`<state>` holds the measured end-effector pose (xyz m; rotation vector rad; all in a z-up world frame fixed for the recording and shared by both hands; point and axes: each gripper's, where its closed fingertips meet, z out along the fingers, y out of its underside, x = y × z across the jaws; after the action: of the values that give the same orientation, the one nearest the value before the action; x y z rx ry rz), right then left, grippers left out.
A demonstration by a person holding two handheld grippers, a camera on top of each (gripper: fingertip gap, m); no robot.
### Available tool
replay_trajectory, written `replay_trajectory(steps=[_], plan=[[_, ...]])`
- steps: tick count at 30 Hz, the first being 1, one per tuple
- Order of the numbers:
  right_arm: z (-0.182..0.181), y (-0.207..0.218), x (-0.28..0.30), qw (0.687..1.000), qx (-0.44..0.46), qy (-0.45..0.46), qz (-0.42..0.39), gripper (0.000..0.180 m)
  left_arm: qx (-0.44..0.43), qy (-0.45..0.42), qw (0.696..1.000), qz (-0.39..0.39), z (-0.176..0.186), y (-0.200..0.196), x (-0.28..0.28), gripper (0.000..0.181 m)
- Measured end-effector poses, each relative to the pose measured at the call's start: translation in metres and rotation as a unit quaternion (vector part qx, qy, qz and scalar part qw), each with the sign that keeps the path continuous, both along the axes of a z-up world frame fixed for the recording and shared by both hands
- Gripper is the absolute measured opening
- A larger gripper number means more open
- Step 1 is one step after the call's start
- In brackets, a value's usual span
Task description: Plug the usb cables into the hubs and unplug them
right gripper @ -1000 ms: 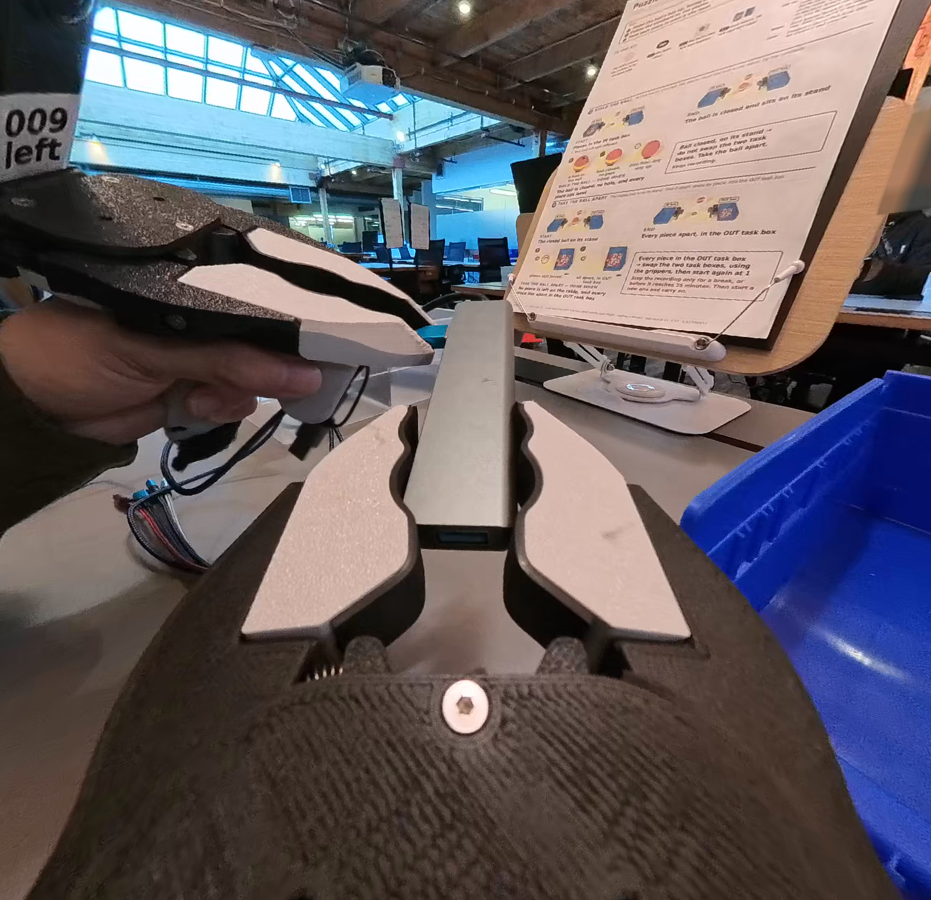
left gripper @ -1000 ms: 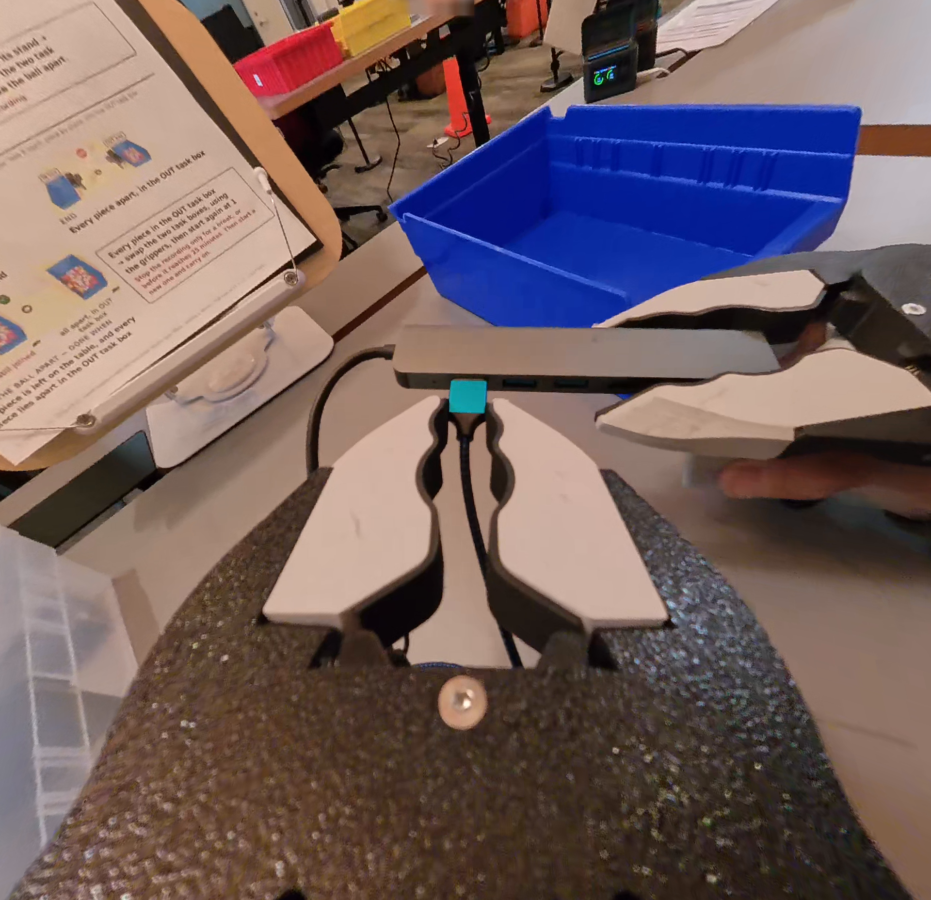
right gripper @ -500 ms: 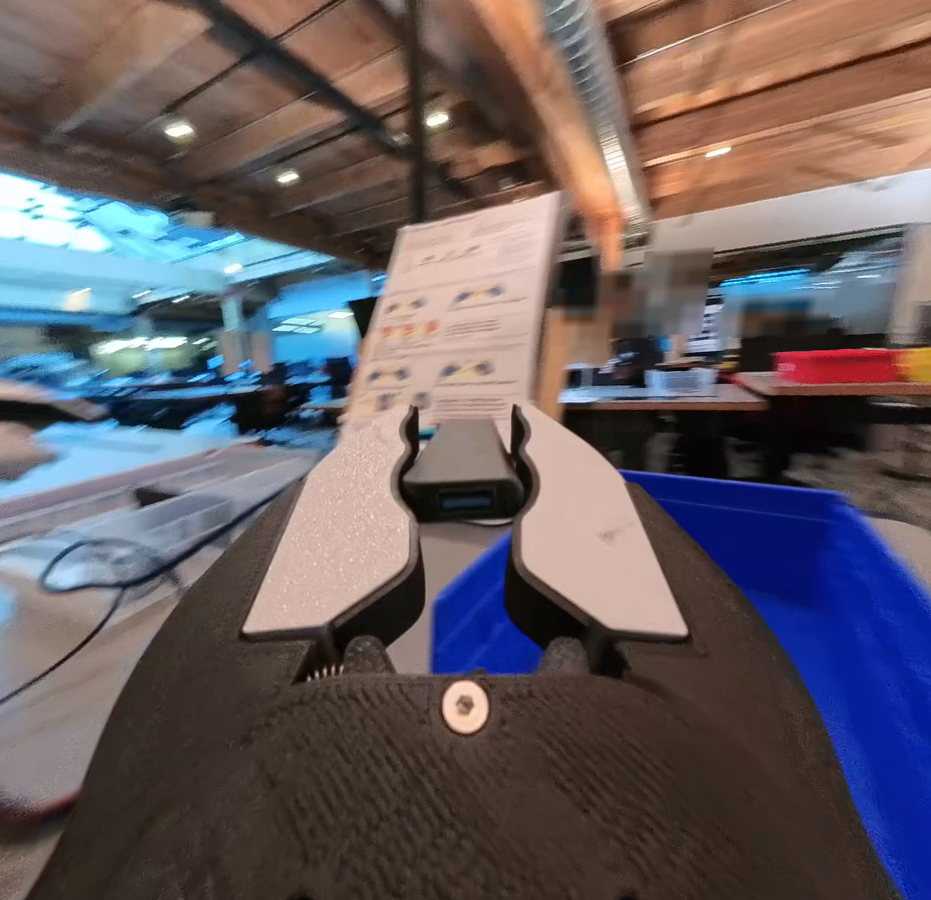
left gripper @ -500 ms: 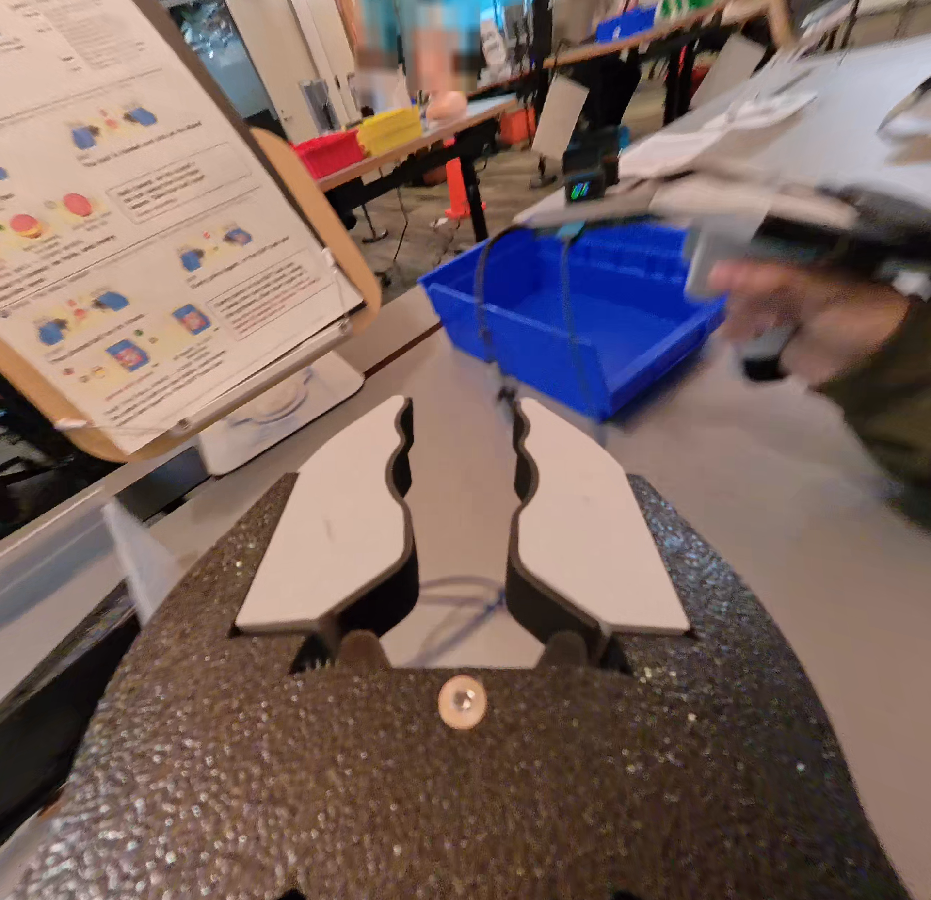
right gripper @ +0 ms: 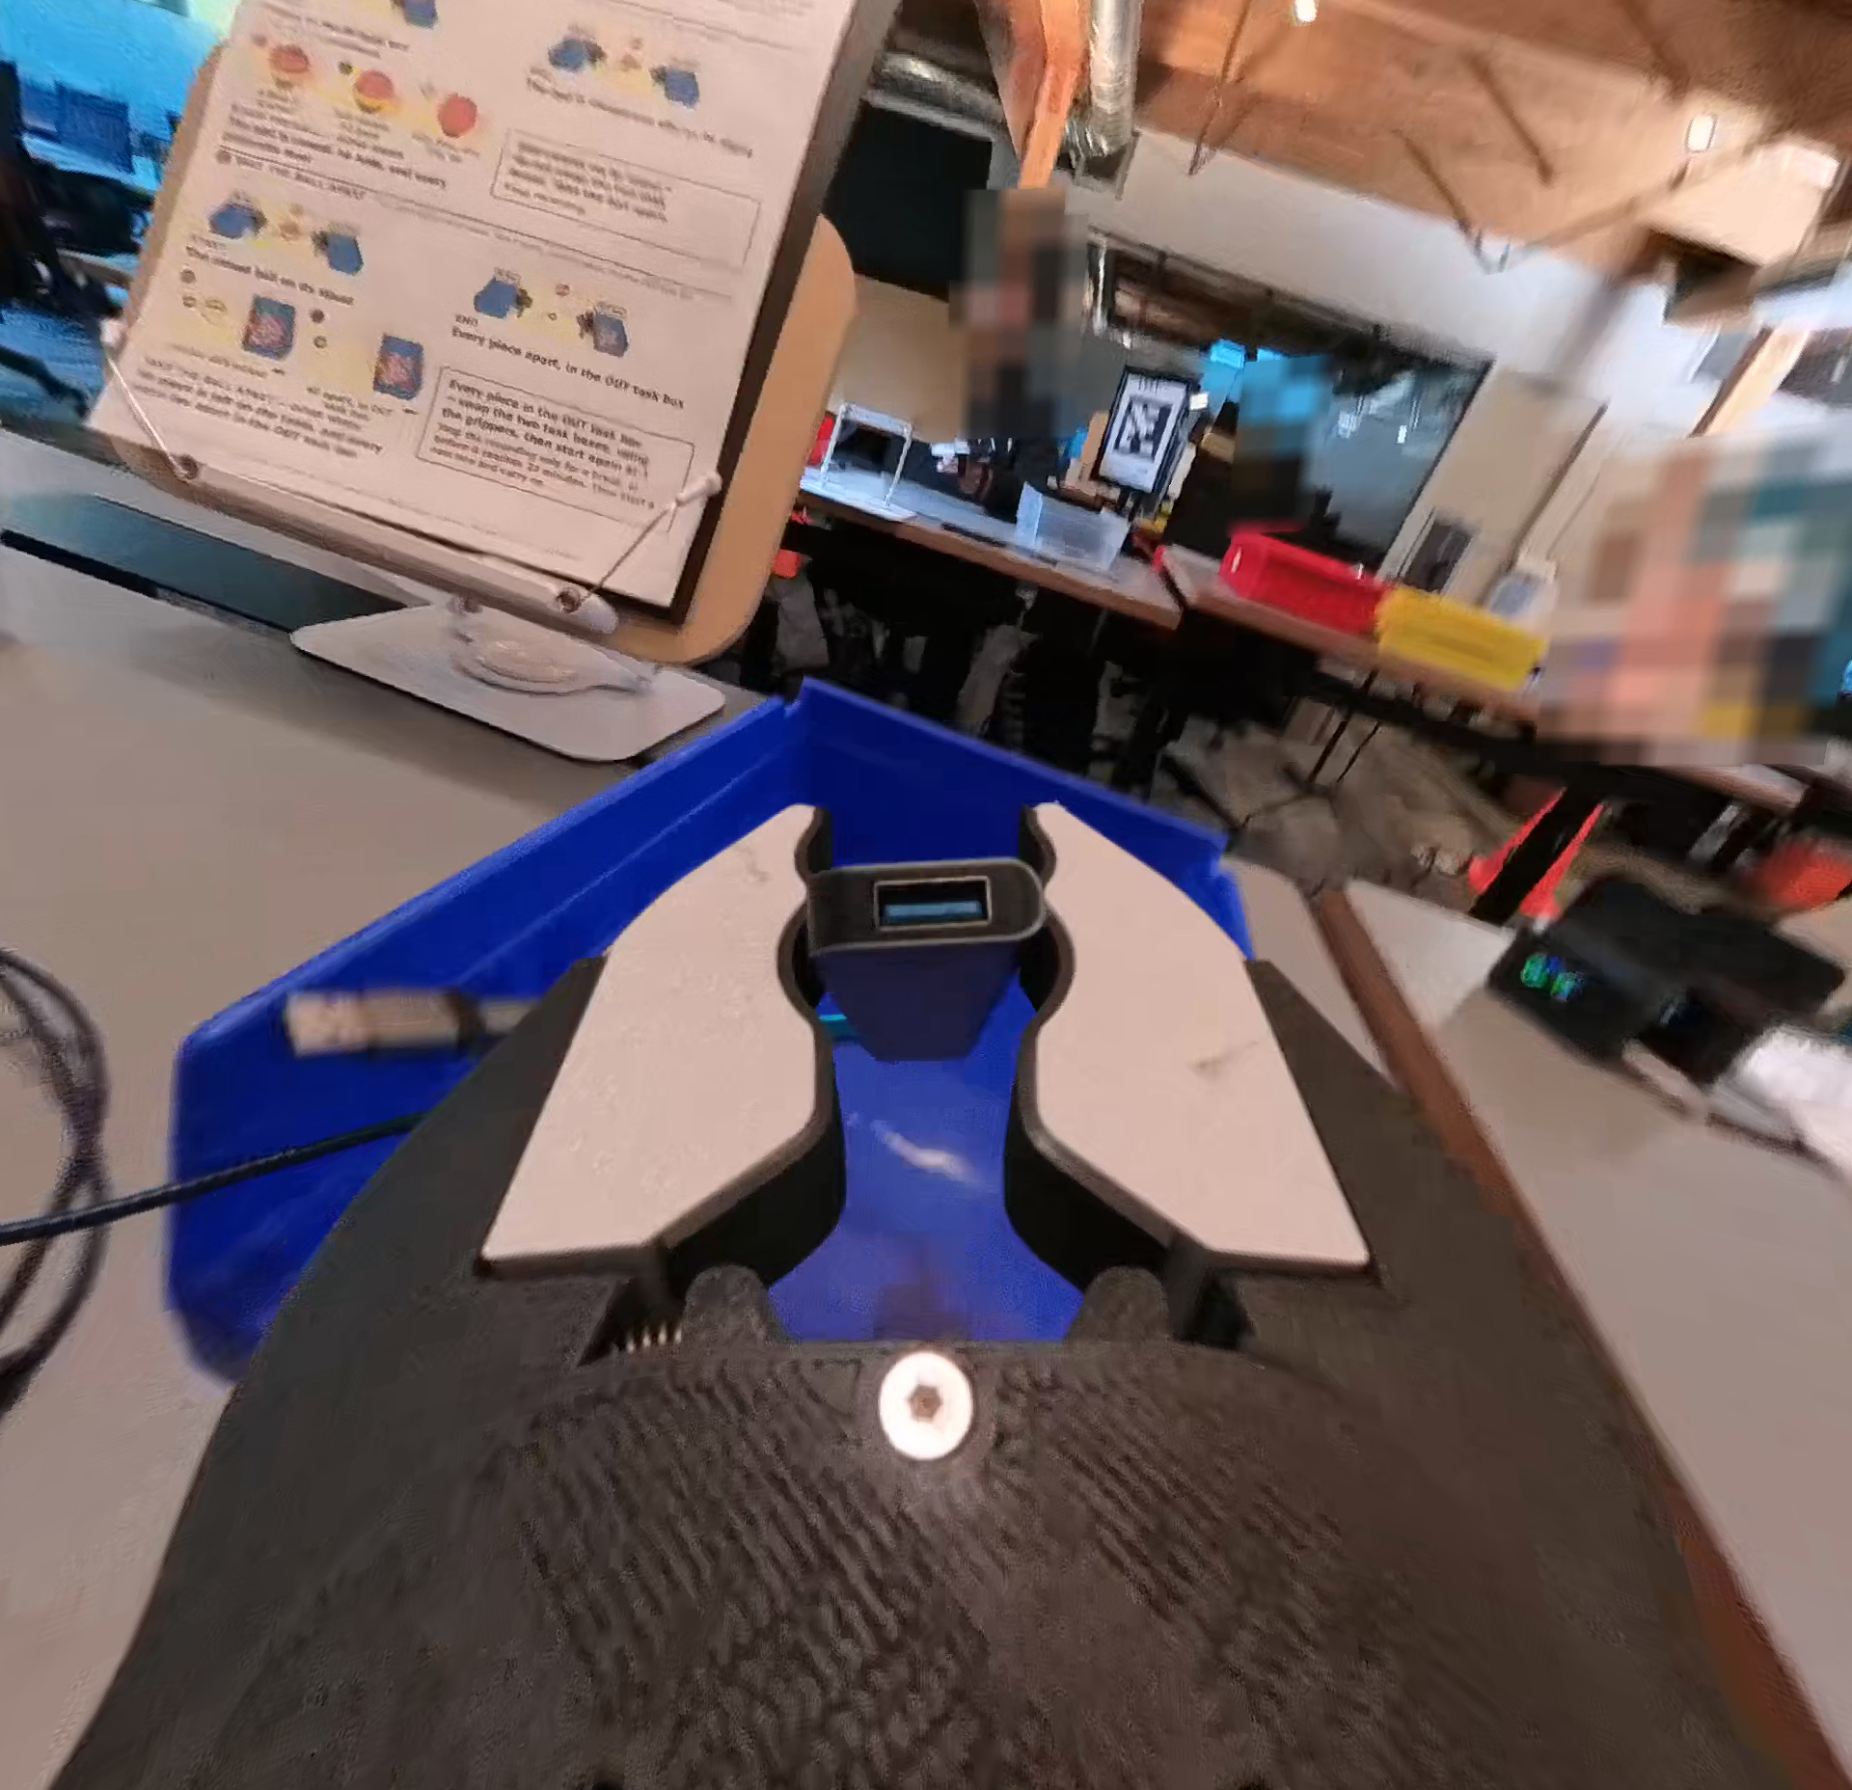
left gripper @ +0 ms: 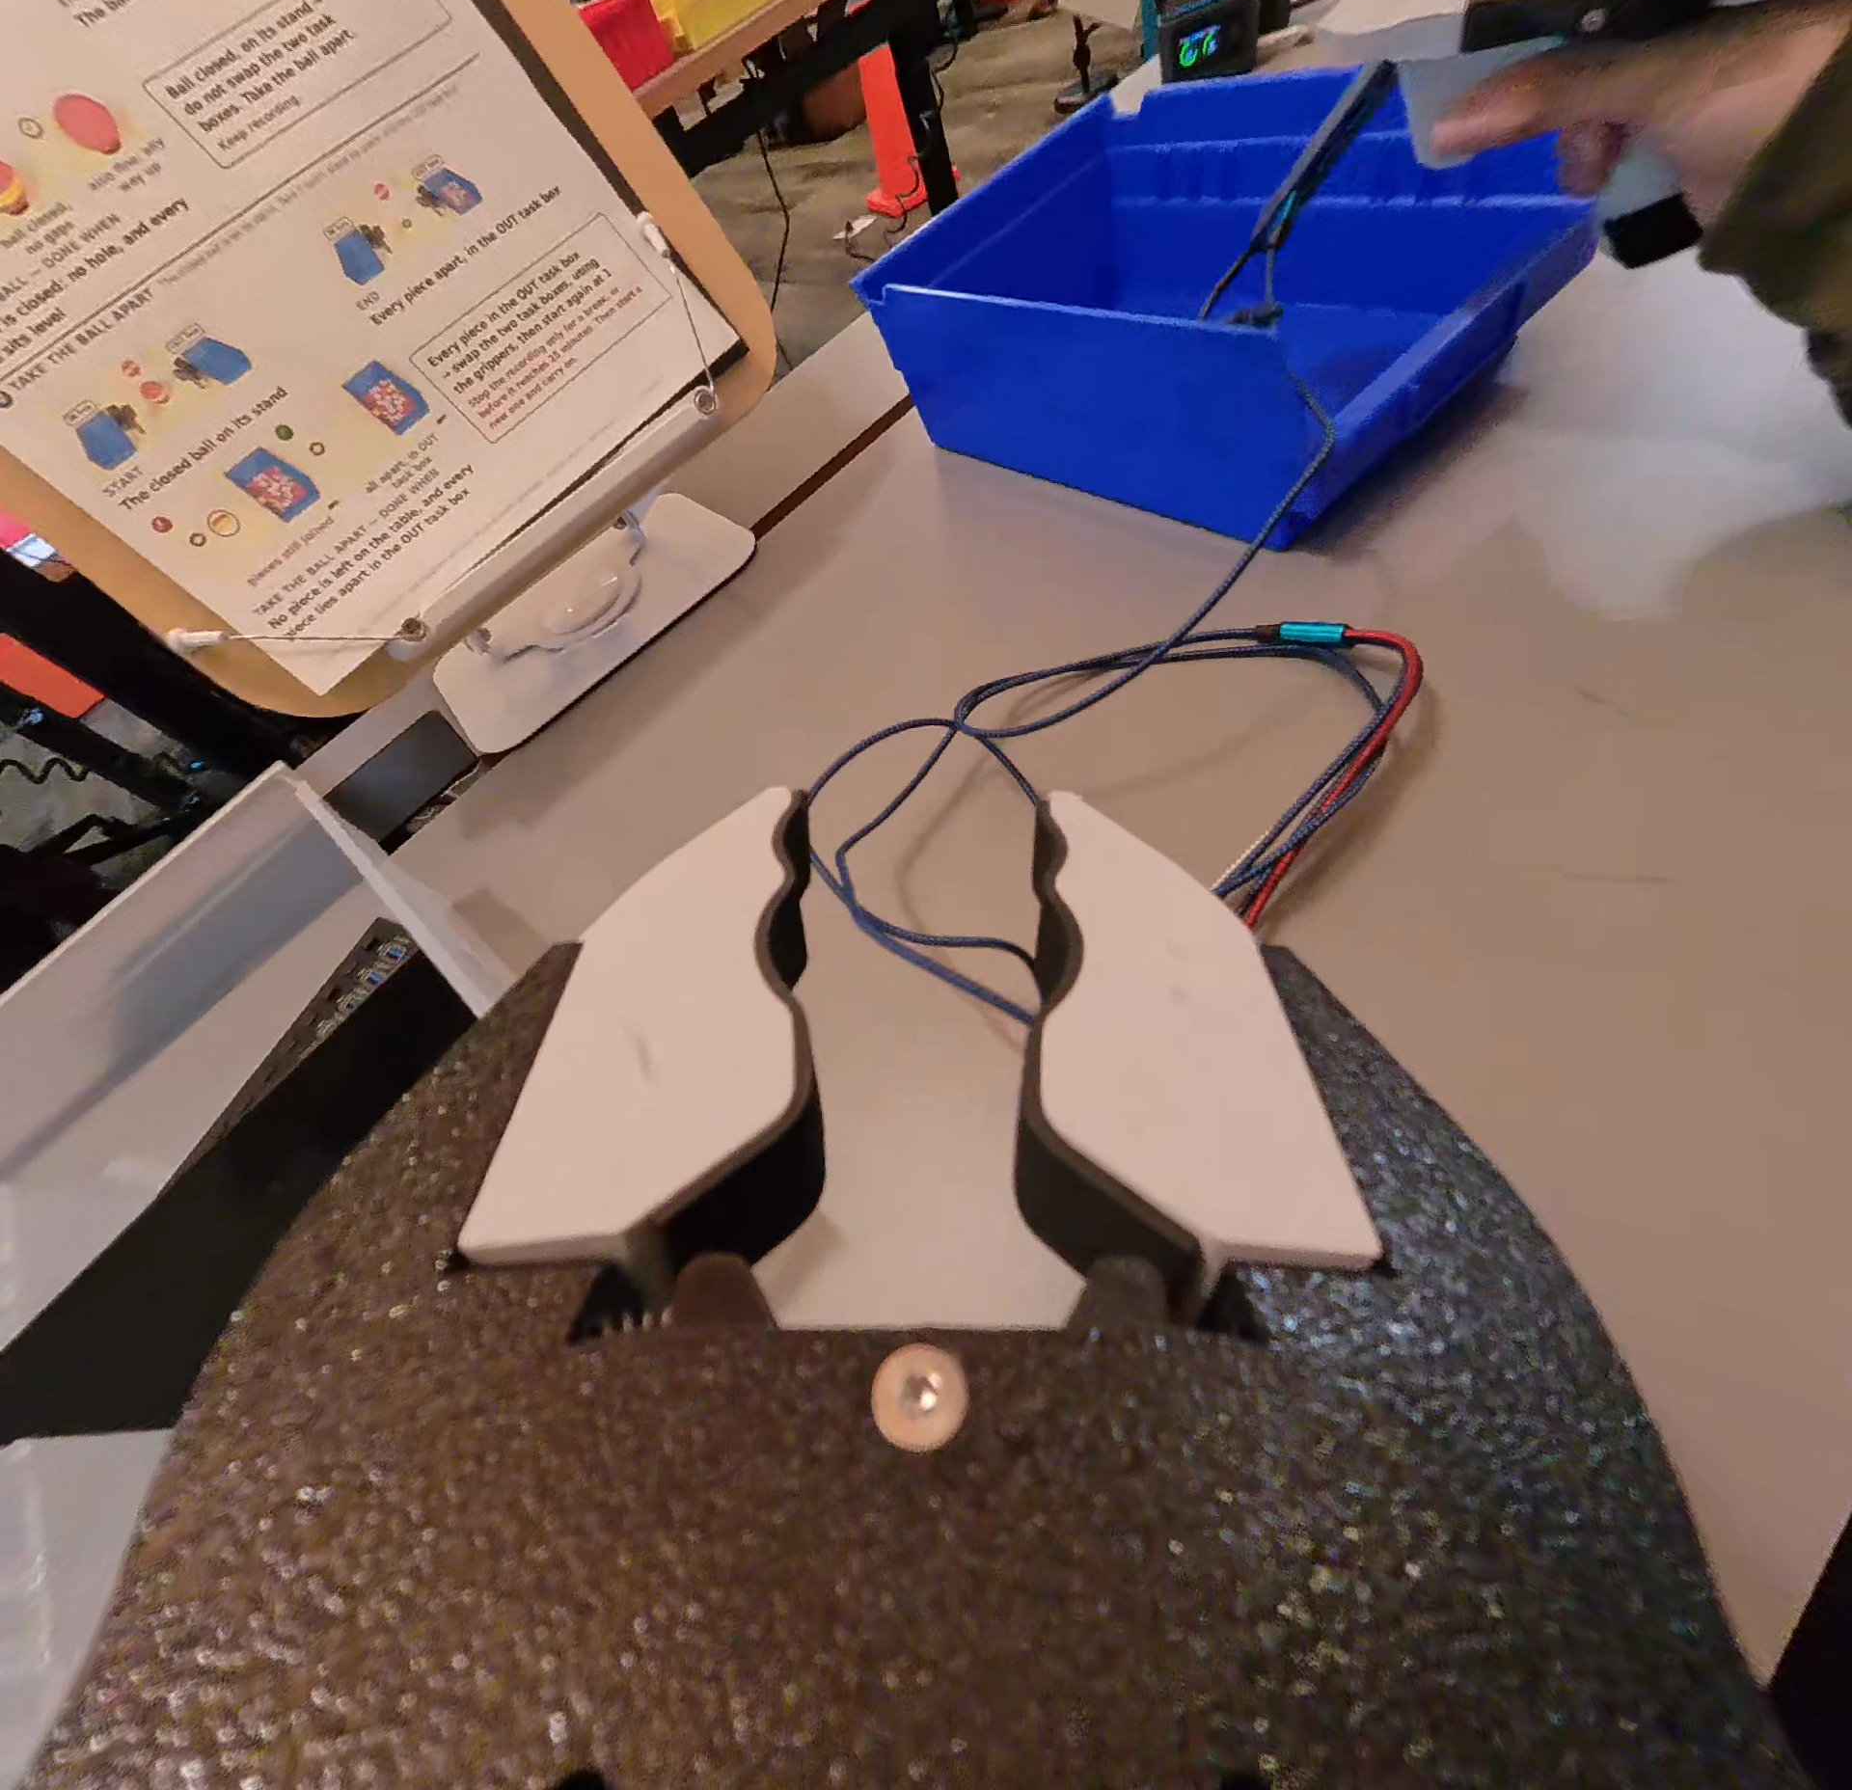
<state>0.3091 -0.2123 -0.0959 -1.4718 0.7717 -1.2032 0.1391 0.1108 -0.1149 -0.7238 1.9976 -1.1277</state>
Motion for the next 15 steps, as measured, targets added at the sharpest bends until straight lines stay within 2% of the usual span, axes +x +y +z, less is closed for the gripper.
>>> replay_trajectory(steps=[4,6,8,10,11,15], plan=[[0.029,0.001,0.035,0.999,-0.032,-0.027,0.014,0.036,-0.013,-0.004,1.000,-0.007,0.004,0.002,0.006,0.042],[0.030,-0.005,0.056,0.998,-0.054,-0.020,-0.012,0.036,-0.015,-0.003,1.000,-0.003,0.001,0.006,0.010,0.042],[0.003,-0.004,0.073,0.995,-0.085,0.057,-0.001,0.036,-0.018,0.002,1.000,-0.005,-0.005,0.008,0.012,0.042],[-0.039,0.001,0.075,0.977,-0.114,0.174,0.035,0.037,-0.019,0.009,1.000,-0.006,-0.012,0.010,0.013,0.042],[-0.049,-0.001,0.072,0.971,-0.131,0.198,0.040,0.039,-0.014,0.013,1.000,-0.008,-0.015,0.011,0.013,0.042],[-0.064,-0.010,0.046,0.951,-0.142,0.271,0.045,0.067,0.009,0.020,1.000,-0.007,-0.020,0.020,0.011,0.044]])
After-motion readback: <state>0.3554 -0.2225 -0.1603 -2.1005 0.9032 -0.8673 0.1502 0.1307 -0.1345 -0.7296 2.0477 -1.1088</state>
